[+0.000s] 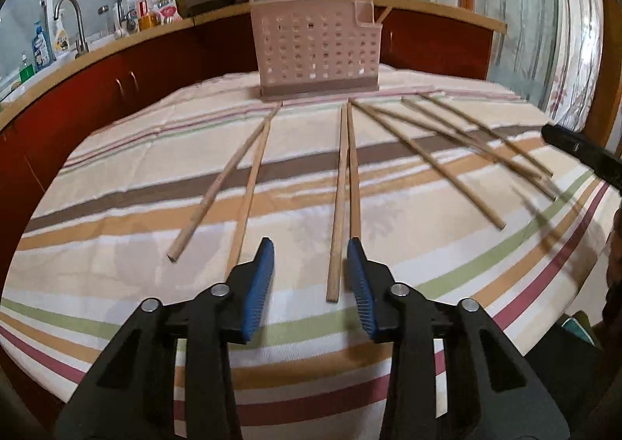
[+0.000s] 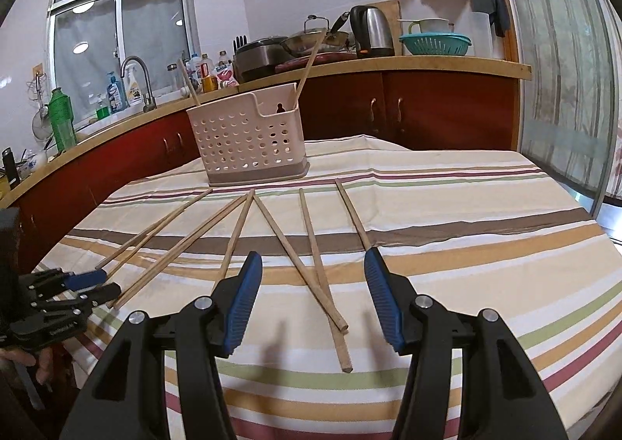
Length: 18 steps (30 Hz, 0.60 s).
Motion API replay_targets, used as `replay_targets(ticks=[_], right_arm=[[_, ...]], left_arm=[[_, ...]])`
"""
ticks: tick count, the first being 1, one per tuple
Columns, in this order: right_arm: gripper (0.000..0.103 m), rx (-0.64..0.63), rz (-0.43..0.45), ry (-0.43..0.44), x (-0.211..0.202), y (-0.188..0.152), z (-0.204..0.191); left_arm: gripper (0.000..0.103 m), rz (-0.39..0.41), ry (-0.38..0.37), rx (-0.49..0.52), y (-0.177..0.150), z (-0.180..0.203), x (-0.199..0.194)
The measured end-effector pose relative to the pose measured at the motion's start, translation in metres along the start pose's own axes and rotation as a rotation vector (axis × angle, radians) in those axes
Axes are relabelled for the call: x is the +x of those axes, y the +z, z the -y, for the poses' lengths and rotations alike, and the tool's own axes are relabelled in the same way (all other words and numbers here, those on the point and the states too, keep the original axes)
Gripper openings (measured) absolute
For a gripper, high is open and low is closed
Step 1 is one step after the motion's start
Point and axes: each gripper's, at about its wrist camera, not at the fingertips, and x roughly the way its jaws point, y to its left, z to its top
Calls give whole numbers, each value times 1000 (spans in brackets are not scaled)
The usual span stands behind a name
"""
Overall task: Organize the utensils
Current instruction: 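Move both open tools back over the loose chopsticks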
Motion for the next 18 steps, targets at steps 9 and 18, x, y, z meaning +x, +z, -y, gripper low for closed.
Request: replay_targets(ticks=[9, 18], right_arm=[[54, -15, -10, 23, 1, -2, -9], [50, -105, -85, 140, 13, -19, -52]], left_arm=[[33, -13, 40, -20, -1, -8, 5], [16, -8, 45, -10, -2, -4, 6]])
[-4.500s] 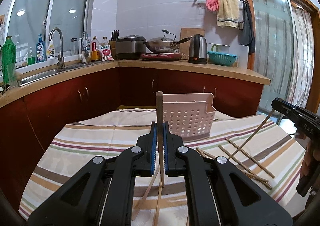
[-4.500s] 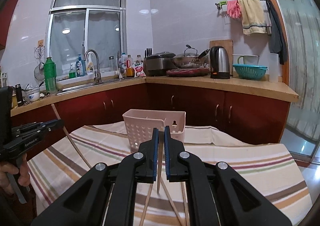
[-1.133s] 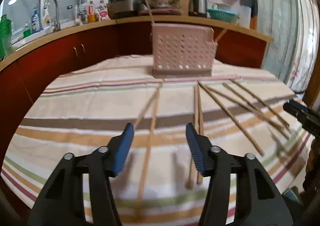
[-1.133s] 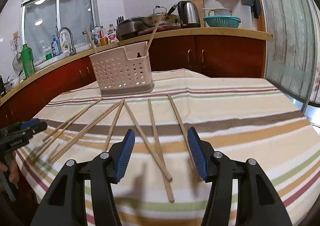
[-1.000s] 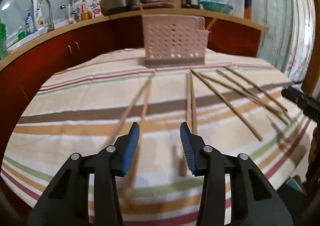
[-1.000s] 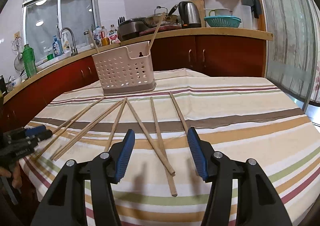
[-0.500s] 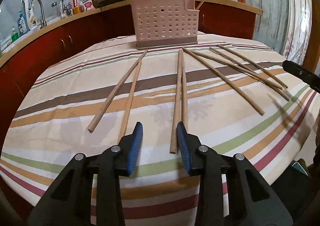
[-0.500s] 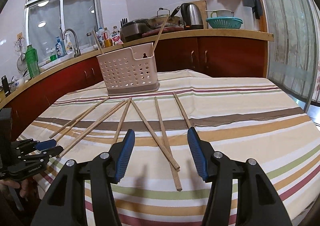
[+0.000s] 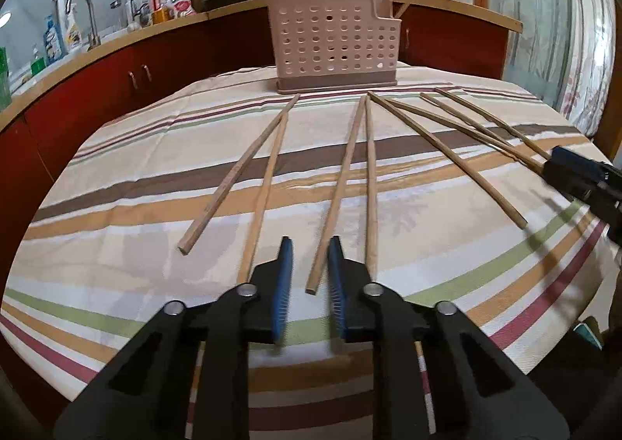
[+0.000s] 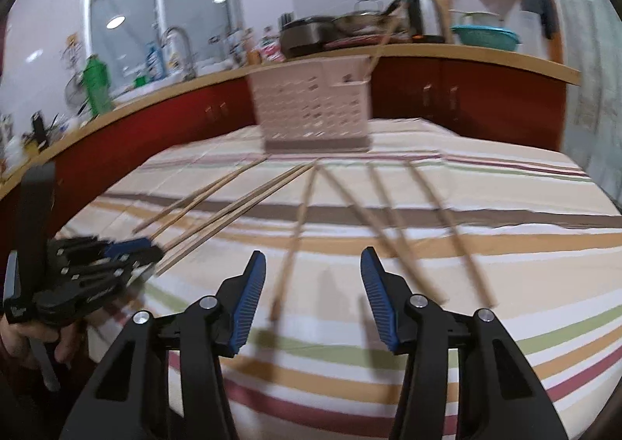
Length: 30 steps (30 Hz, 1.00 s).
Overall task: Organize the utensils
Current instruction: 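Move both open tools back over the loose chopsticks, then close the left tool on a chopstick while the right tool closes on another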
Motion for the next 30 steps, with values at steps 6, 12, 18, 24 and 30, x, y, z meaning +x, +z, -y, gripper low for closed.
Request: replay_targets(ticks=[6, 12, 18, 24, 30], right_arm=[[35, -60, -80, 15, 20, -12, -16], [8, -8, -106, 12, 21, -14, -2], [7, -18, -74, -14, 12, -11, -2], [7, -21, -9, -40, -6, 0, 2], [7, -22, 84, -51, -30, 21, 3]], left_arm=[[14, 13, -11, 3, -1, 0, 0], [10, 22, -28, -1, -3, 0, 0], [9, 34, -16, 9, -3, 3, -2], [8, 88, 6, -1, 2, 0, -15], [7, 157, 20, -23, 12, -5, -35]])
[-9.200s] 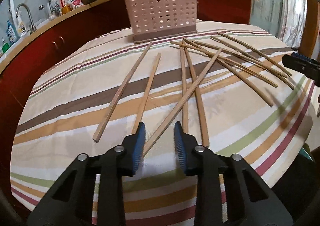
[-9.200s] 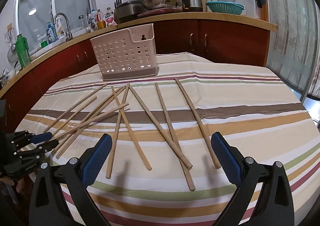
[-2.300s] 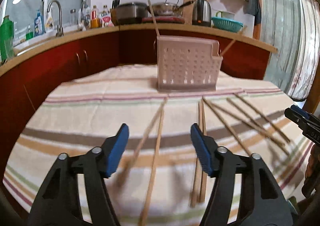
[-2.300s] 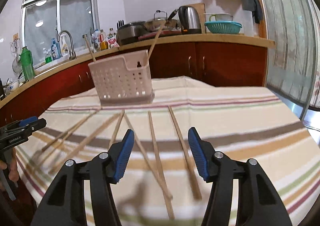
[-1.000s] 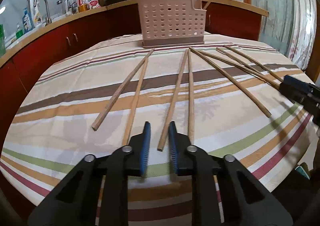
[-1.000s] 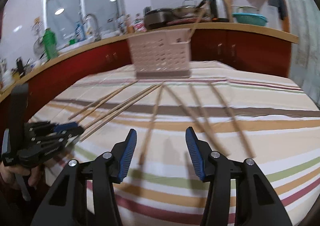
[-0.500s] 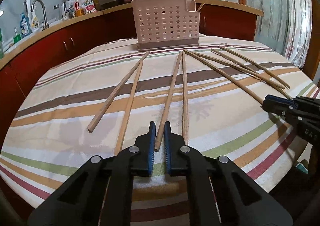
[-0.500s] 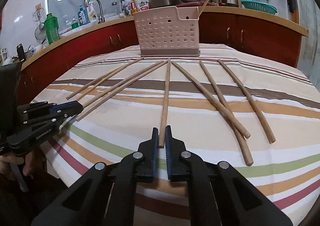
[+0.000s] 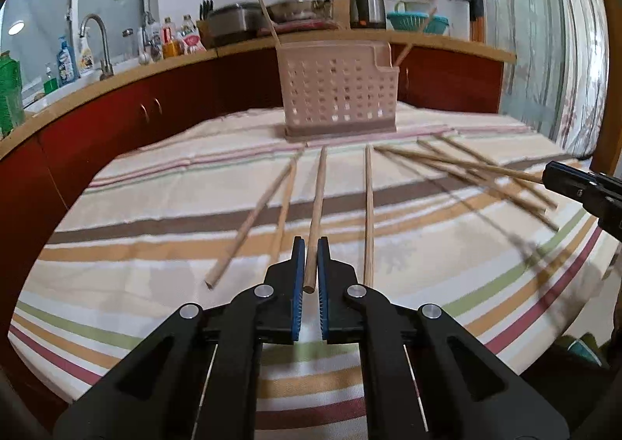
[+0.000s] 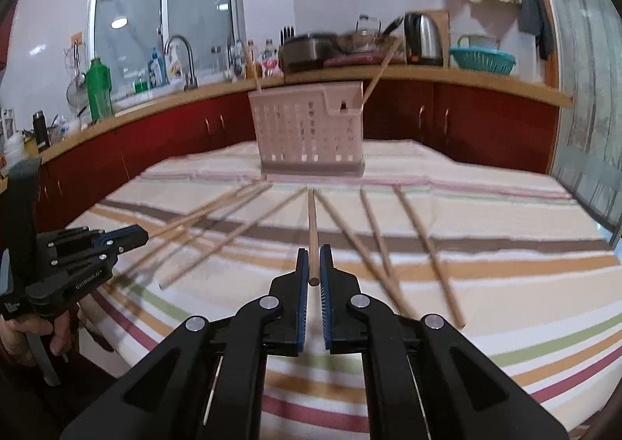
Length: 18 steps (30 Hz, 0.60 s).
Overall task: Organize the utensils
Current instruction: 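Close the left tool on a chopstick while the right tool closes on another, then lift and lower the held chopsticks into the beige caddy with both tools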
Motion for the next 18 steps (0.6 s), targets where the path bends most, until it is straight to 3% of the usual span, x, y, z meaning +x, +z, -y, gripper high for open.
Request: replay_targets(ticks=[5, 18], right_arm=[[7, -8, 52, -1, -13, 15, -2], [7, -8, 91, 8, -20, 26, -5]], left_arm=[[6, 55, 10, 0, 9, -1, -14], [6, 152, 17, -14, 31, -6, -36]])
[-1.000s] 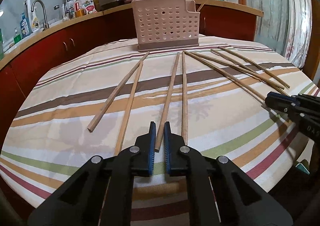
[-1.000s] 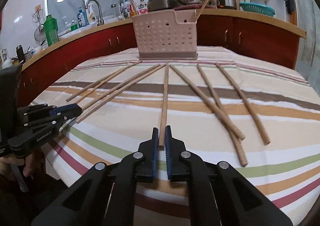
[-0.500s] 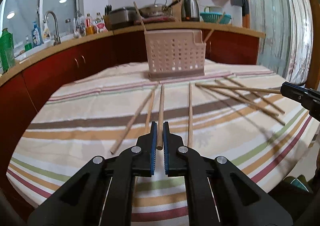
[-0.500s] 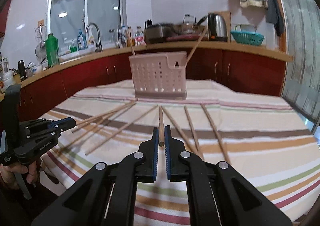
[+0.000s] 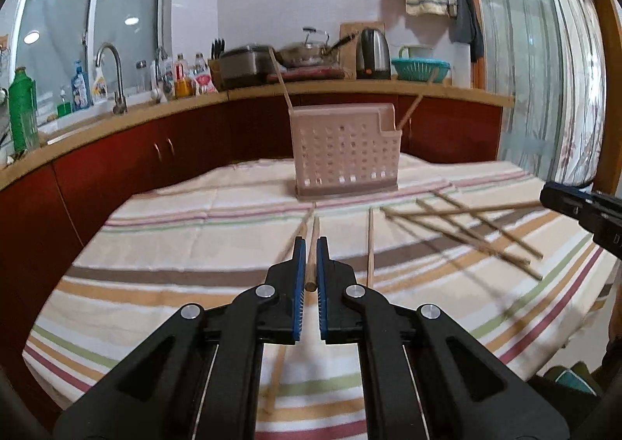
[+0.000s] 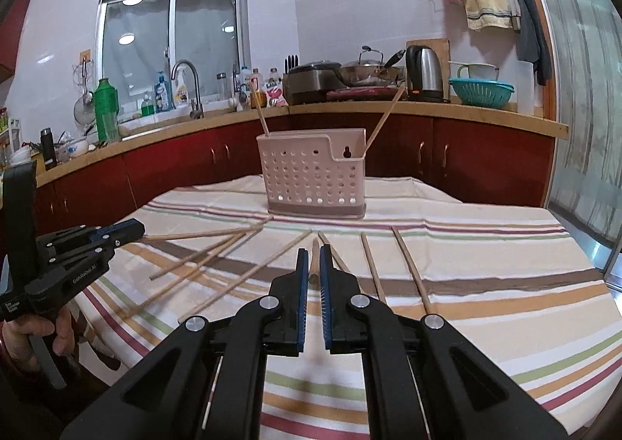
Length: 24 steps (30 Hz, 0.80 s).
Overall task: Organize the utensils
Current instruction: 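Lift and lower the held chopsticks into the beige caddy with both tools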
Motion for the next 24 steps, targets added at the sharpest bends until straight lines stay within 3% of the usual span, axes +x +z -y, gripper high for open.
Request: replay_targets(ticks=[9, 24], right_arm=[[7, 2, 57, 11, 3, 28, 3], [7, -19, 137, 18, 44, 88, 13]], left_arm=[[6, 110, 10, -1, 42, -9, 0], [6, 235, -6, -7, 115, -25, 50]])
